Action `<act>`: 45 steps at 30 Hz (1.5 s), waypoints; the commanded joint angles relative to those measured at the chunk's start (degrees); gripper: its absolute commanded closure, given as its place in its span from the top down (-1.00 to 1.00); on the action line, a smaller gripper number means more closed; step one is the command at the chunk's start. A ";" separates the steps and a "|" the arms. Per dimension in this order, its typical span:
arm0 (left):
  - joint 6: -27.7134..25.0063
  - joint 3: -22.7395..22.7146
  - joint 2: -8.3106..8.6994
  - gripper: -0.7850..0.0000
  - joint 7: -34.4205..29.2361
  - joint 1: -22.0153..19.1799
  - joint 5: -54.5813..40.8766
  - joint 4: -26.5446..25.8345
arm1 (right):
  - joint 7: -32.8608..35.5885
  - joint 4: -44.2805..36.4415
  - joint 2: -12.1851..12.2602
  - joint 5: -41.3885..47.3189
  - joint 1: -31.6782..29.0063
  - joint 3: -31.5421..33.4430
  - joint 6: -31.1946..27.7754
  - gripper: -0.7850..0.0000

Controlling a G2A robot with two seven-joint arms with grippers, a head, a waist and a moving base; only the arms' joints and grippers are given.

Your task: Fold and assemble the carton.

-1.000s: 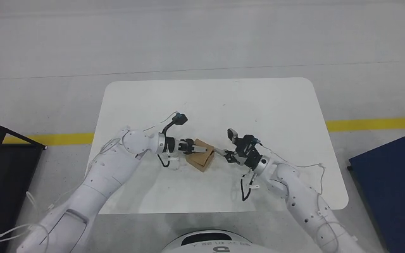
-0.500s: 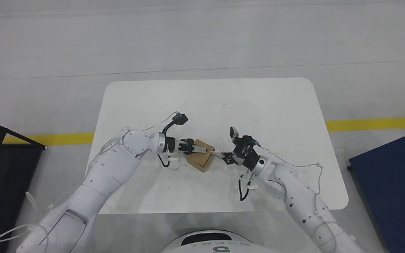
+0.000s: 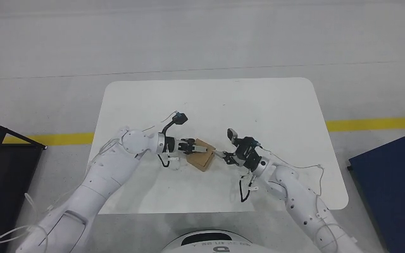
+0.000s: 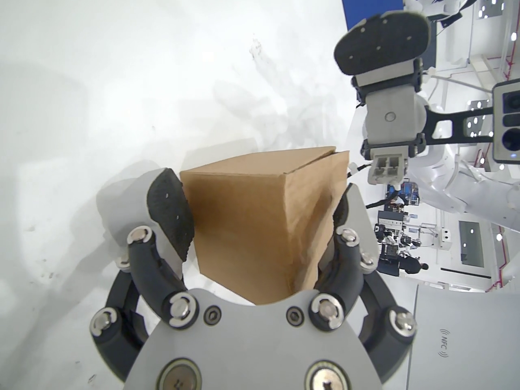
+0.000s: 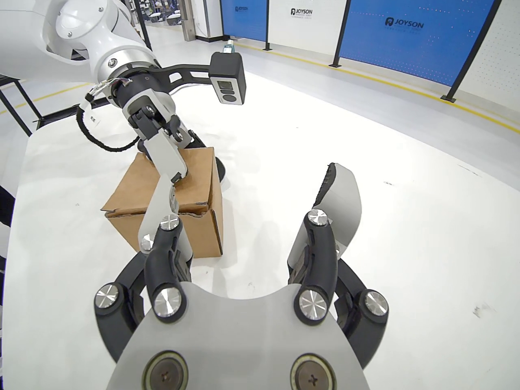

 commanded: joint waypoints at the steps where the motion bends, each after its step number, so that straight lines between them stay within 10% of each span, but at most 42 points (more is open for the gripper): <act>1: -0.45 -0.89 0.14 1.00 -0.56 -0.14 -2.20 -0.07 | -0.02 0.01 0.00 -0.03 0.03 -0.03 -0.15 0.57; 12: -2.12 -8.52 2.39 1.00 -1.39 1.68 -6.42 -1.88 | 1.82 0.72 -0.51 -0.44 1.31 -1.63 1.34 -0.61; 23: -1.36 -17.23 5.32 1.00 -1.68 8.43 -6.50 -11.31 | -0.94 -0.67 -0.02 -0.73 -0.63 0.32 0.36 -0.47; 26: -0.86 -18.94 5.87 1.00 -1.90 10.09 -6.82 -13.46 | -3.75 -1.35 0.44 -1.69 -1.65 1.14 -3.08 -1.00; 34: -0.29 -23.94 7.29 1.00 -2.35 14.21 -7.53 -16.90 | -9.13 -3.38 2.27 -9.06 -2.90 2.21 -19.05 -1.00; 45: -1.43 -30.80 8.93 1.00 -3.06 18.97 -10.11 -19.96 | 8.19 -2.68 1.38 -10.60 2.42 -5.74 -24.36 -1.00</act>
